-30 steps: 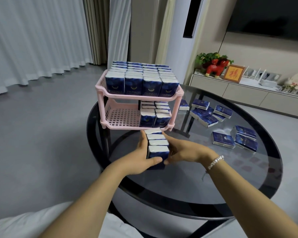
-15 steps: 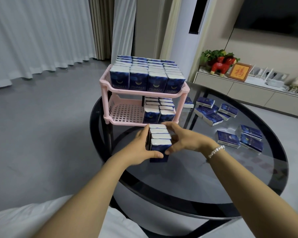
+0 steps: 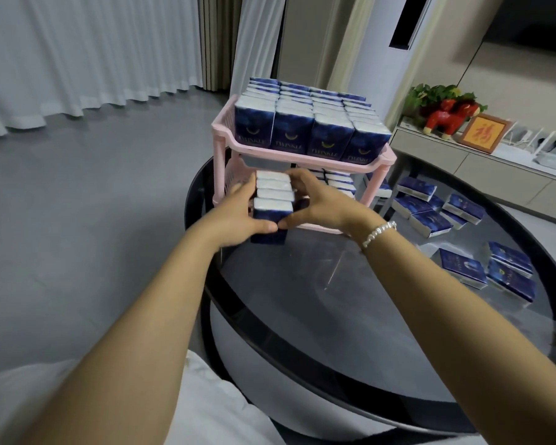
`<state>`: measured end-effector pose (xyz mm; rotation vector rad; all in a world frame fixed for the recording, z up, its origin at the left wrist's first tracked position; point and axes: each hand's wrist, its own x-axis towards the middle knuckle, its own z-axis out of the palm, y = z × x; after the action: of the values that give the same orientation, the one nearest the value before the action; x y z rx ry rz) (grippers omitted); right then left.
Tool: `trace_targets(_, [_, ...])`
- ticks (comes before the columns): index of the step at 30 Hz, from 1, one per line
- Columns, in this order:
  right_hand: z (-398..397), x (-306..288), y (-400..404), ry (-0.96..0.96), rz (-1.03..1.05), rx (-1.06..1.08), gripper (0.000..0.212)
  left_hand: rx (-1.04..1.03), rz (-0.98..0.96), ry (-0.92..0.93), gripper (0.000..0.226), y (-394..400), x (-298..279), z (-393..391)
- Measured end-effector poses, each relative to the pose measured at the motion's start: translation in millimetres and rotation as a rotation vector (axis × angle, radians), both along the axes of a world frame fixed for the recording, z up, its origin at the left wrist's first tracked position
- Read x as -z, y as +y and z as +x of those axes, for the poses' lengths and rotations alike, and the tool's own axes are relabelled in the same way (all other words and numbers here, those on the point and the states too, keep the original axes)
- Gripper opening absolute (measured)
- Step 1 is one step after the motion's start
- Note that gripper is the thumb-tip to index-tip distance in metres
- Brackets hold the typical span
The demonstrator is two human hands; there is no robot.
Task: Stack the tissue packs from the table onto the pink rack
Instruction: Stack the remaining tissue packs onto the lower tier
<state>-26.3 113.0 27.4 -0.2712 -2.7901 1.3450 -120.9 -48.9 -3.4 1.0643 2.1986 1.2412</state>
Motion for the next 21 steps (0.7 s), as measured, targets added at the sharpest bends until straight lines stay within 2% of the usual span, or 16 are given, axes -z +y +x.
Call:
trace_targets(3, [-18.5,-4.1,3.0,0.027,0.177,-0.009,0.093,-0.040,-0.020,0.028,0.103,8.8,4.1,-17.9])
trace_targets(8, [-38.1,1.2,10.4,-0.006,0.338,-0.031,0.094,-0.027,-0.052,0.030,0.089,19.5,9.2,-39.4])
trace_targets(12, [-50.7,2.3,25.5,-0.045,0.331,0.000,0.091,-0.034,-0.040,-0.035,0.077,31.1,9.7,-47.1])
trace_targets(16, [-58.2,-0.3,37.5,-0.097,0.356,0.027,0.074,-0.006,-0.009,-0.107,0.077,43.2,8.6,-52.3])
trace_targets(21, [-69.4,5.2,43.7,-0.130,0.375,0.065,0.074,-0.053,0.006,0.002,0.069,49.8,15.6,-54.5])
